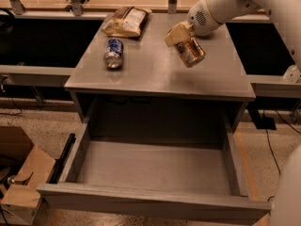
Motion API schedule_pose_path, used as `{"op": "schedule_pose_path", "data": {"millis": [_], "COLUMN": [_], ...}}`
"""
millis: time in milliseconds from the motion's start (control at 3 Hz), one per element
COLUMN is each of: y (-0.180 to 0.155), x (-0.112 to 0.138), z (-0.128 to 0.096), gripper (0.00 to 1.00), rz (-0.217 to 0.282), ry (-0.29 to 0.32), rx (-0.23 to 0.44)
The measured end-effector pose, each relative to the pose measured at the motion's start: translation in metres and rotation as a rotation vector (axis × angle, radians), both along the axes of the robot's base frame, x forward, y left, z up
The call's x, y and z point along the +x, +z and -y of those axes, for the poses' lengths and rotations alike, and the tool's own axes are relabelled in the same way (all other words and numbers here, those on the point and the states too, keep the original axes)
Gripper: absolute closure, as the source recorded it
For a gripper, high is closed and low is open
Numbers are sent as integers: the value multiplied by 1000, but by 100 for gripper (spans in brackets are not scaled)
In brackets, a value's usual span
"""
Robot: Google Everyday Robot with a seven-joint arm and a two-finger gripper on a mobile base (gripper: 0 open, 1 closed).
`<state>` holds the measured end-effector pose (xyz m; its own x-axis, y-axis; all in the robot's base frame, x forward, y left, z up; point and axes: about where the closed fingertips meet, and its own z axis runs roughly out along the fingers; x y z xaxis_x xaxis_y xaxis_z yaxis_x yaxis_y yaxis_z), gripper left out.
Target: Pick orange can from top drawer and place on counter
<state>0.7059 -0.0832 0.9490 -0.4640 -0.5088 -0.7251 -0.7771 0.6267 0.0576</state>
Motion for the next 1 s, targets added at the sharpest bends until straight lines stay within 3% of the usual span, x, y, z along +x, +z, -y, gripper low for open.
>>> {"op": "schedule_pose_path", "data": {"millis": [333, 1000], "y": [-14, -68], "x": [27, 45], "z": [-1, -8], "gripper": [55, 8], "rz": [33, -6], "ry": [-9, 8], "rx": [-30, -76]}}
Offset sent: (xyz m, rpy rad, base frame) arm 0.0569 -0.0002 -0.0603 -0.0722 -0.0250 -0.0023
